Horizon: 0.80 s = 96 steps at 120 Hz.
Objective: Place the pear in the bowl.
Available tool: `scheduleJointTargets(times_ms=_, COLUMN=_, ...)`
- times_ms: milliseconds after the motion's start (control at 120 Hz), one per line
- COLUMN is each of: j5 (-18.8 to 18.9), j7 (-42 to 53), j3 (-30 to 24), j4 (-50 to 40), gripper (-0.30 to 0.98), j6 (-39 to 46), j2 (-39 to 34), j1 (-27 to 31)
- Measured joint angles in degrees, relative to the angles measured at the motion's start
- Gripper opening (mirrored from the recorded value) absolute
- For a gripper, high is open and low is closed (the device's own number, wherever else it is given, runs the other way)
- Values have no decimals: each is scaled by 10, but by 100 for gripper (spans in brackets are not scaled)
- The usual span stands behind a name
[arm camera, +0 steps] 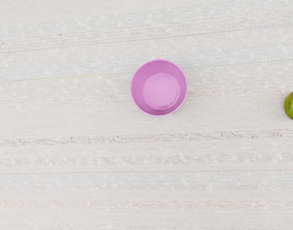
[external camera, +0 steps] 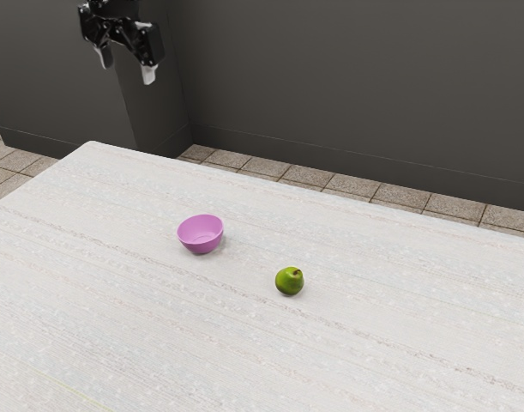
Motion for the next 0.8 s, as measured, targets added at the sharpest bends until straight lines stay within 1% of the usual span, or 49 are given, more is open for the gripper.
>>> scheduleJointTargets(times_ms=142, j5=-3, j7=5, j3=-1, j4=-8, gripper=69, j6=5, j2=29, j1=-8)
scheduleJointTargets(times_ms=208, j5=-6, j7=7, j3=-8, j4=-37, gripper=69, j6=11, j2=39, j1=-15)
scheduleJointTargets(times_ms=350, j5=-34, j7=10, j3=-10, j4=-120, gripper=69, j6=64, j2=59, j1=-13)
scheduleJointTargets(times_ms=425, j5=-49, j7=11, j3=-13, j4=-143, gripper=69, j6=92, j2=69, j1=-15)
scheduleJointTargets(times_ms=533, j5=-98, j7=10, j3=-22, j4=-176, gripper=69, j6=118, j2=87, j1=-14)
scheduleJointTargets(times_ms=692, j5=-161, j7=11, j3=-23, j4=-187, gripper=69, j6=150, j2=138, j1=-5)
scheduleJointTargets(times_ms=800, j5=-189, j7=13, j3=-39, j4=-193, gripper=69, j6=165, j2=153, j1=-5)
